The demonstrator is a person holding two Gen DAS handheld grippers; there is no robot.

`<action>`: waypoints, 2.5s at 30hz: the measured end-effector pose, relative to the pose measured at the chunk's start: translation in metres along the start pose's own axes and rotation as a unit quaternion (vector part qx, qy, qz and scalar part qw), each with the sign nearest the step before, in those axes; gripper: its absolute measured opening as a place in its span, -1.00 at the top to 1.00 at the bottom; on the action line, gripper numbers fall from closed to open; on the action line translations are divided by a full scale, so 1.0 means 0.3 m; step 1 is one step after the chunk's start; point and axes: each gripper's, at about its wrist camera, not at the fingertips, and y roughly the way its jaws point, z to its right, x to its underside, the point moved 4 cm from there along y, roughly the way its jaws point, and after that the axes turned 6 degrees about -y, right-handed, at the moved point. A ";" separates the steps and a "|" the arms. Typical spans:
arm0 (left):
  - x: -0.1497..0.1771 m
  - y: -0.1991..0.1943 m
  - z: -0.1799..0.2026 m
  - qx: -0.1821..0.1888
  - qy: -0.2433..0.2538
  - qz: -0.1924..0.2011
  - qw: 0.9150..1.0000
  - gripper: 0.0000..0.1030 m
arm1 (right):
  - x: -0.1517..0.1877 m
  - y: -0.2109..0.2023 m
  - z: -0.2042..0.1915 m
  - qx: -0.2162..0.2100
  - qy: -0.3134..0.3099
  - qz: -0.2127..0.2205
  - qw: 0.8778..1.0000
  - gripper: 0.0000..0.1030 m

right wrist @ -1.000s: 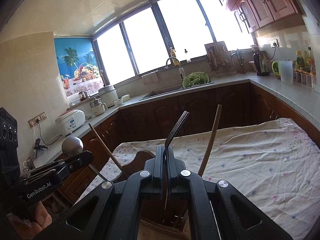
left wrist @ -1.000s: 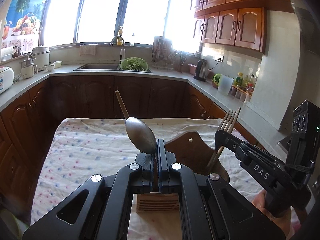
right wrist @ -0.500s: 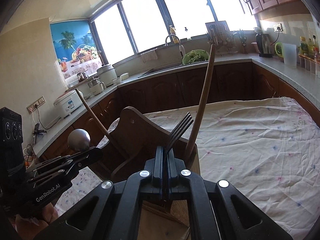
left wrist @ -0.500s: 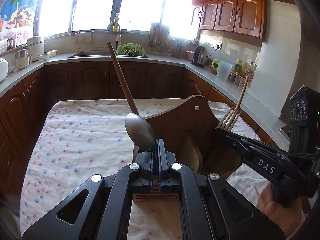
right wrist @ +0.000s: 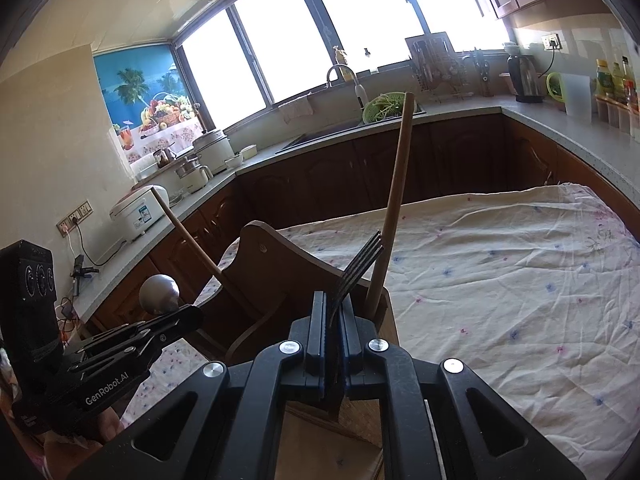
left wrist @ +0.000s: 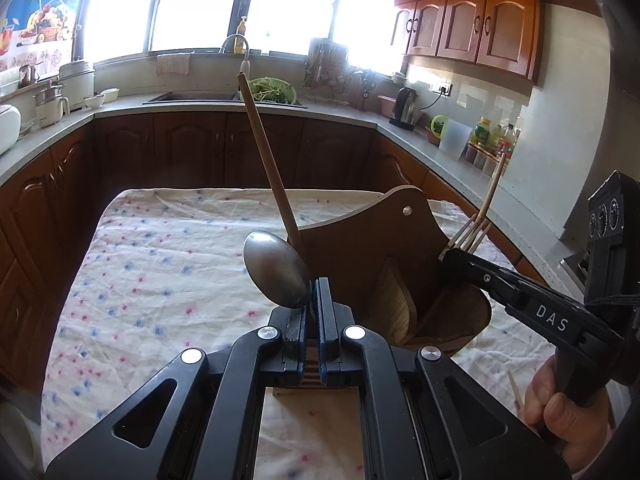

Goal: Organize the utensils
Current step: 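Lower the spoon and fork into the holder and open both tools, then withdraw both tools from the holder back over the cloth, then move both tools over the chopsticks lying on the cloth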

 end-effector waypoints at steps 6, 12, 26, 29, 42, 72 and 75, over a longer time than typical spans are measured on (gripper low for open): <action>0.004 -0.019 0.014 0.002 0.005 -0.003 1.000 0.69 | -0.016 -0.033 0.006 0.005 0.004 0.010 1.000 0.59; 0.014 -0.051 0.046 -0.005 0.020 0.004 1.000 0.03 | -0.026 -0.086 0.030 0.014 0.016 0.024 0.999 0.39; 0.096 -0.110 -0.008 -0.010 -0.010 -0.007 1.000 -0.08 | 0.032 -0.239 0.126 0.024 0.066 0.045 0.997 0.07; 0.128 -0.131 -0.022 -0.010 -0.026 -0.012 1.000 -0.17 | 0.065 -0.274 0.138 0.018 0.077 0.042 0.996 -0.04; 0.298 -0.274 -0.016 0.005 -0.077 -0.030 0.997 -0.62 | 0.255 -0.466 0.150 0.022 0.084 0.034 0.996 -0.77; 0.517 -0.313 0.214 0.029 -0.022 -0.087 0.996 -0.67 | 0.564 -0.718 0.234 0.099 0.073 -0.004 0.992 -0.87; 0.511 -0.297 0.247 0.035 -0.010 -0.087 0.996 -0.67 | 0.563 -0.717 0.249 0.099 0.076 -0.004 0.992 -0.87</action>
